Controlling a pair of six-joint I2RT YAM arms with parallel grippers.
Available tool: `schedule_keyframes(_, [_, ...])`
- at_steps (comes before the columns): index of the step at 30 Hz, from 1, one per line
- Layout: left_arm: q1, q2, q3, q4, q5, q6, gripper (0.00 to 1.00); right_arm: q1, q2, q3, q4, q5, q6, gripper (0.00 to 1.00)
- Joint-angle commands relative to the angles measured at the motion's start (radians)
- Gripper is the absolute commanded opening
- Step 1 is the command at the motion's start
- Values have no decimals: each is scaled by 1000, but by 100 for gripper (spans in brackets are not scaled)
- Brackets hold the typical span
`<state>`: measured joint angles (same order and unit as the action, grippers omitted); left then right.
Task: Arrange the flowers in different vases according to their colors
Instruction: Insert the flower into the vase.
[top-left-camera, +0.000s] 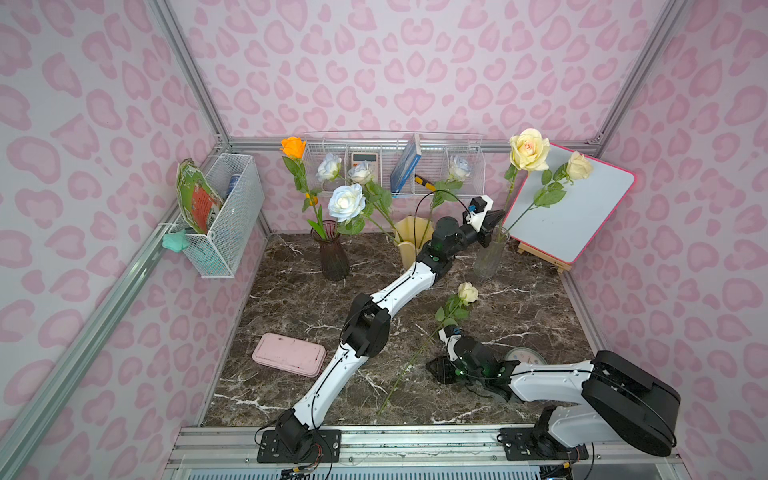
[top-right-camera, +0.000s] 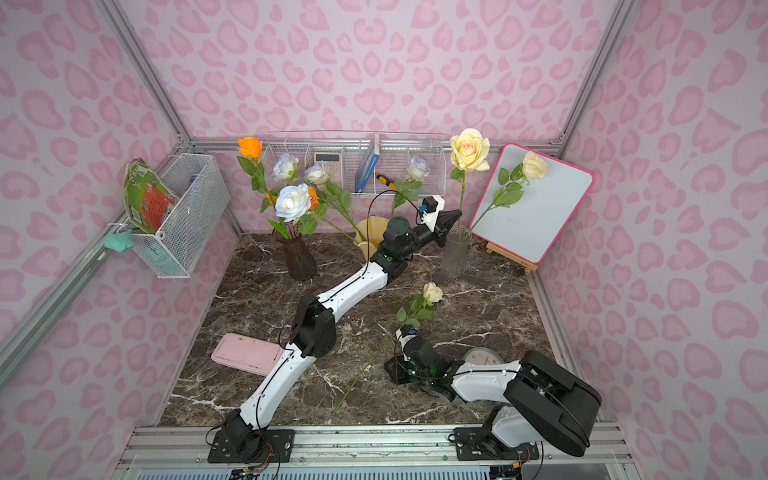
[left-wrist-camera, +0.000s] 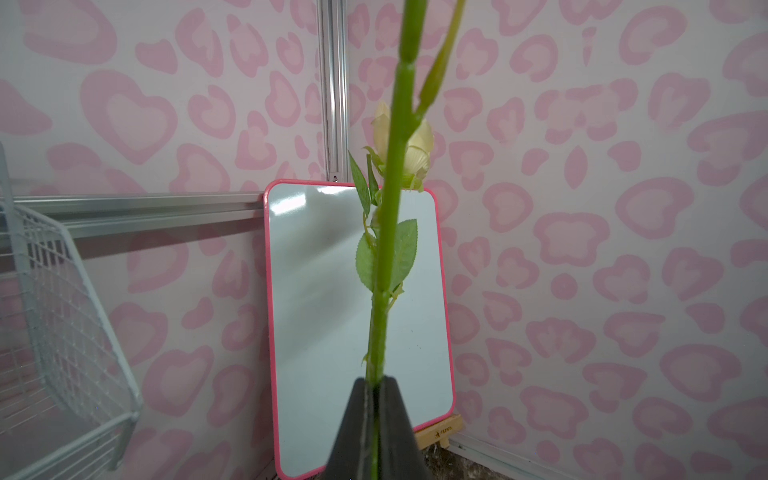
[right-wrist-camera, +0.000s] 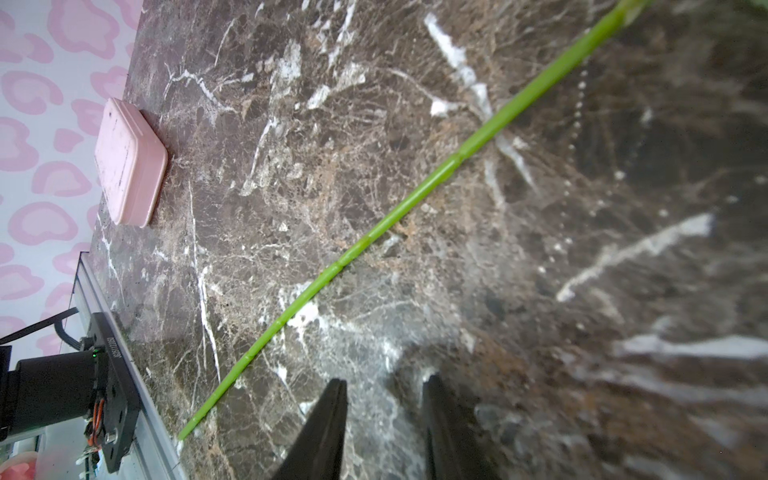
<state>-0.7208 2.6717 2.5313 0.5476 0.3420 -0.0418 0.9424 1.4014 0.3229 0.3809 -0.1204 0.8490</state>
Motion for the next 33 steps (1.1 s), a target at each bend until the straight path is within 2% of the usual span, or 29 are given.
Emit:
schedule_keyframes(1, [3, 8, -2, 4, -5, 25, 0, 3, 3, -19, -280, -11, 23, 35])
schedule_keyframes(6, [4, 10, -56, -11, 10, 15, 0, 5, -30, -24, -297, -1, 27, 35])
schedule_keyframes(7, [3, 8, -56, -33, 18, 7, 10, 5, -35, -24, -299, -1, 28, 35])
schedule_keyframes(9, [3, -5, -73, -70, 24, -6, 46, 5, -47, -27, -307, 5, 30, 35])
schedule_keyframes(10, [1, -21, -102, -65, 16, -8, 58, 5, -53, -27, -309, 5, 31, 35])
schedule_keyframes(13, [1, -105, -258, 11, -11, -19, 73, 9, -66, -27, -321, 15, 39, 35])
schedule_keyframes(18, [1, -257, -440, 4, -13, -11, 85, 28, -105, -20, -338, 21, 84, 37])
schedule_keyframes(23, [1, -516, -779, 66, -81, -15, 90, 39, -134, 61, -457, 38, 151, 44])
schedule_keyframes(27, [-2, -750, -976, -143, -203, -12, 91, 57, -98, 173, -582, 42, 175, 49])
schedule_keyframes(33, [-6, -1040, -1329, -252, -307, -39, 91, 74, -23, 322, -684, 69, 211, 50])
